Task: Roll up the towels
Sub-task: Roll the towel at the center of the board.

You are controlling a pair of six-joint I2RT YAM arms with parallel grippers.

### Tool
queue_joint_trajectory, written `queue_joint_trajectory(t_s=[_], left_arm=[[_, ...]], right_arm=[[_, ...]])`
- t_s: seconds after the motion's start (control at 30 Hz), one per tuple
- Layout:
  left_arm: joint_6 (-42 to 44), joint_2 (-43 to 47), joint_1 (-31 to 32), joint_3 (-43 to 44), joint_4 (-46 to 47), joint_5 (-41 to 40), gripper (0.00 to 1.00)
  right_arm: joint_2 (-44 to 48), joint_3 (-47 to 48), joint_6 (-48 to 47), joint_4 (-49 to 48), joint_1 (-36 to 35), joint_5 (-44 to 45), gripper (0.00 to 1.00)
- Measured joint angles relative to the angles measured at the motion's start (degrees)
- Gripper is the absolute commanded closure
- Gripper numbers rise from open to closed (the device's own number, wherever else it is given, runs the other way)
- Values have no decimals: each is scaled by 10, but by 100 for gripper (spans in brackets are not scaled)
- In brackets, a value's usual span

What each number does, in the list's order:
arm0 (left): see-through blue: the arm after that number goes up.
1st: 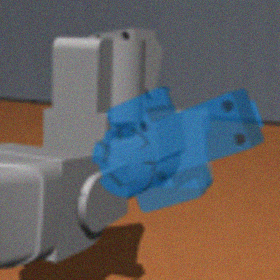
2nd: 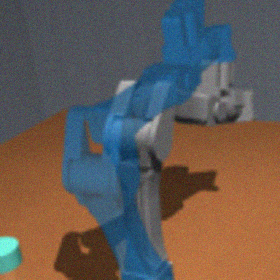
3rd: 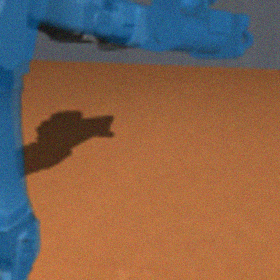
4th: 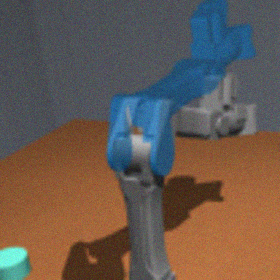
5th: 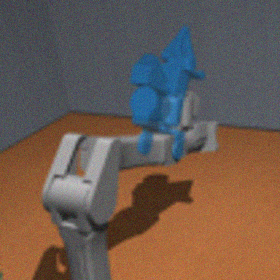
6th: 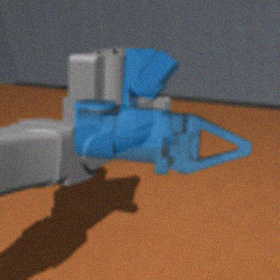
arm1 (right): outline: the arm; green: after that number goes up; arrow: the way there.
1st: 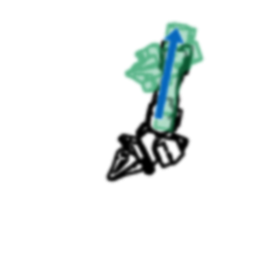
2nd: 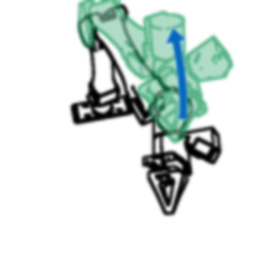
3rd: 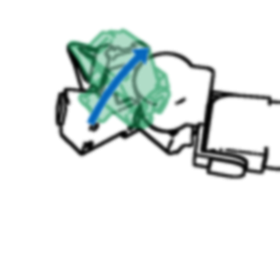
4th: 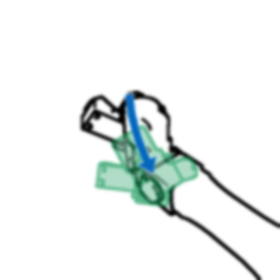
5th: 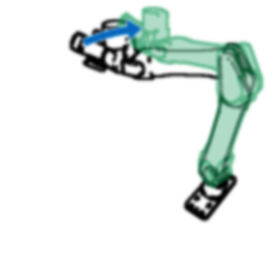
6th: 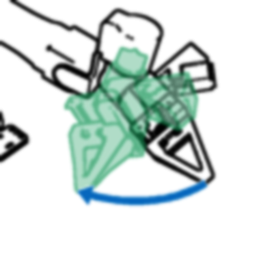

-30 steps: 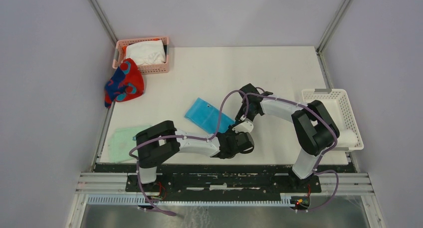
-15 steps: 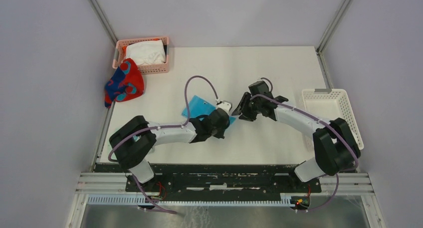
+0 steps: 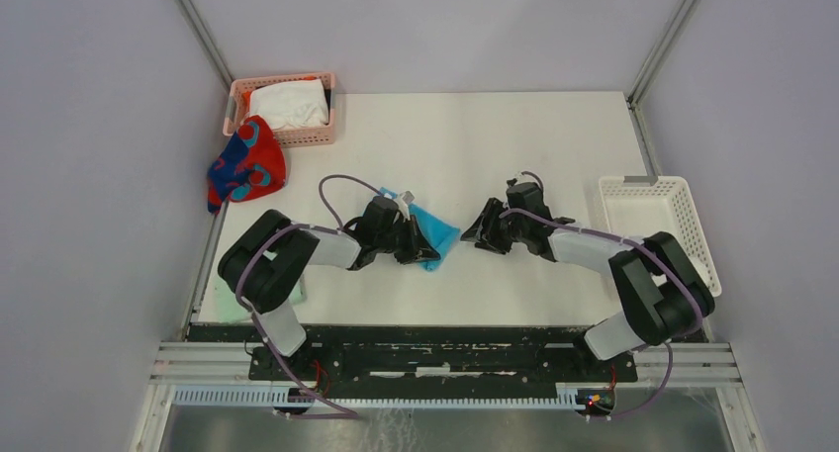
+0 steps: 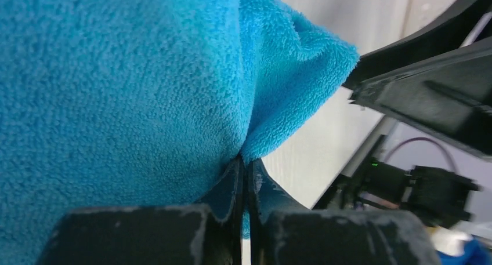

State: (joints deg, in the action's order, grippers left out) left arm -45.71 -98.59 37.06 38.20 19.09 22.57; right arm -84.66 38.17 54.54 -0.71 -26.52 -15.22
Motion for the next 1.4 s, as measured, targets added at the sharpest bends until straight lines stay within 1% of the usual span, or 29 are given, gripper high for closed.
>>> queue_joint_trajectory(t_s=[0.13,0.3,0.4,0.6,0.93,1.03,1.2,1.27,1.4], left_arm=[[-64,-24,-33,-24,66,60,97],[-102,-39,-42,-30,93,83,97],[-104,-41,-45,-30,93,89,97],[-105,-48,-49,-24,90,96,97],[-115,-50,-50,-10,64,96,97],[-115,-53,-50,-5,60,96,97],[-115,-54,-50,-1,50,96,97],[-115,-54,-50,1,46,96,95],[-115,-51,-50,5,35,93,87]], right_arm=[[-43,-14,0,-64,0,-26,51],[-87,-24,9,-143,-1,-57,48],[-101,-24,14,-182,-3,-70,47],[-129,-24,28,-242,-5,-83,47],[-176,-17,55,-297,-6,-96,47],[-184,-6,57,-295,-8,-91,51],[-190,10,53,-265,-12,-74,68],[-191,15,52,-247,-12,-63,73],[-190,42,49,-186,-15,-44,83]])
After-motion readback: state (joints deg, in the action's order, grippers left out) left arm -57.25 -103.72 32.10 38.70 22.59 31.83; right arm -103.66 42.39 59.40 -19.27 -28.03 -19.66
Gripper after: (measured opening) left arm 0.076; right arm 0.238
